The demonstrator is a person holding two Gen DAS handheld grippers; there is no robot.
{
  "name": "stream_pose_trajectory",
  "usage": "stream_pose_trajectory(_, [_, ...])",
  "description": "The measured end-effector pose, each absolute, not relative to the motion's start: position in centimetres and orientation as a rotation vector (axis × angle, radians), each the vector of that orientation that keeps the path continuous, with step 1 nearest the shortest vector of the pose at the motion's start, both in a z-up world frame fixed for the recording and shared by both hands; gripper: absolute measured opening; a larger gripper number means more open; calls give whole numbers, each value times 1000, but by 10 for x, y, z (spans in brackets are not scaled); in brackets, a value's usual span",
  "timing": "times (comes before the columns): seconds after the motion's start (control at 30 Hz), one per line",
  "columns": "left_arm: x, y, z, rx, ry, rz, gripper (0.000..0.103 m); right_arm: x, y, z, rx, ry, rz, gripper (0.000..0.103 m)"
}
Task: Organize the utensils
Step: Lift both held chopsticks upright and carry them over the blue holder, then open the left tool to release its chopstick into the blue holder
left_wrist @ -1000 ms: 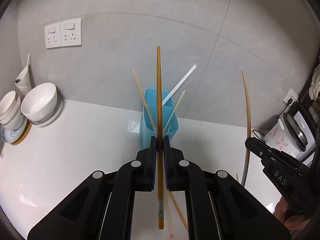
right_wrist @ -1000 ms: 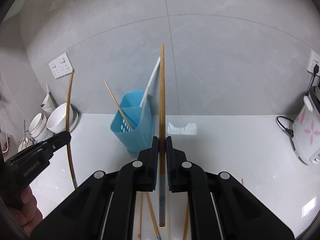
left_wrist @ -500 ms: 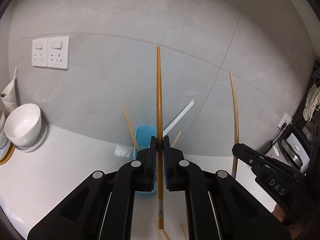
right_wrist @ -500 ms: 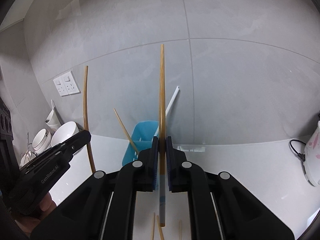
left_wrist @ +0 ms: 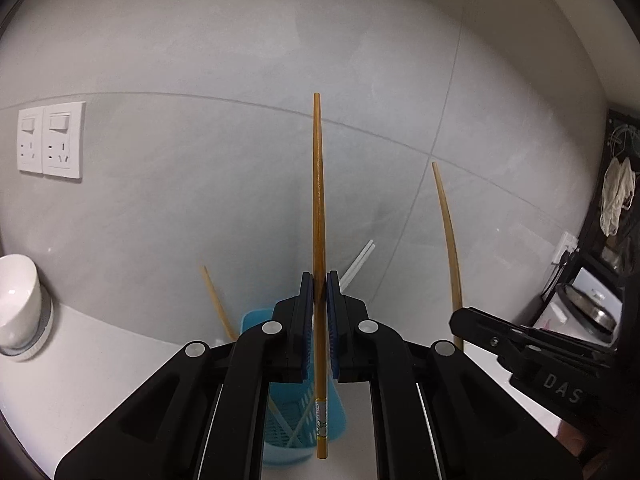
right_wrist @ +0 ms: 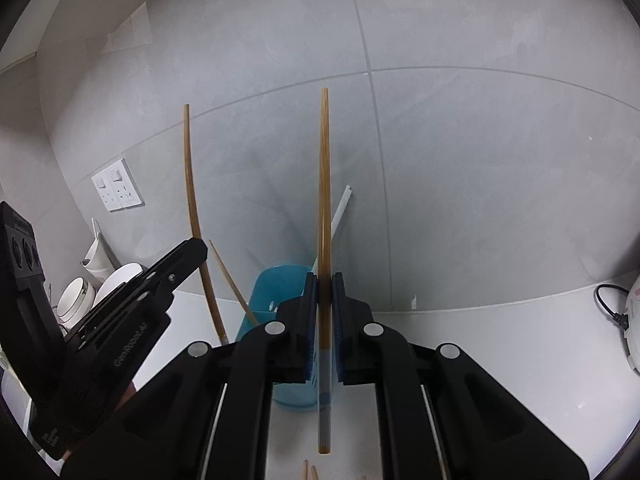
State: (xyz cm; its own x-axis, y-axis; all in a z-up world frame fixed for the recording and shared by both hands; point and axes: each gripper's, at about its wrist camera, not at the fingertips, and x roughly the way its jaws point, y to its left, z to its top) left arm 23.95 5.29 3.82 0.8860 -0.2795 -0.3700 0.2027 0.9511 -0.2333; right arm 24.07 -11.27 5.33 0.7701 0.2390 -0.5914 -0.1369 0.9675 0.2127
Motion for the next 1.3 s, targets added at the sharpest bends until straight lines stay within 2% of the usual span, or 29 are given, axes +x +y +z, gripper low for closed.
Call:
stream_pose_trajectory(0.33, [260,53,4,-179,419,-240,6,250,-111,31,153,703,198,7])
stream_pose_trajectory(0.73, [269,48,20,-161,314,-213,6,256,-107,40,163,672,214,6])
stream_pose_trajectory(1.17, [271,49,-17,-159,443,-210,7,254,-110,33,160,699,221,7])
stream_pose_trajectory(1.23, [270,51,-14,-153,465,-212,9,252,-109,33,157,703,225,7])
stream_pose_trajectory(1.3, [266,52,-9,-133,504,-214,20,252,-108,33,151,705,229,7])
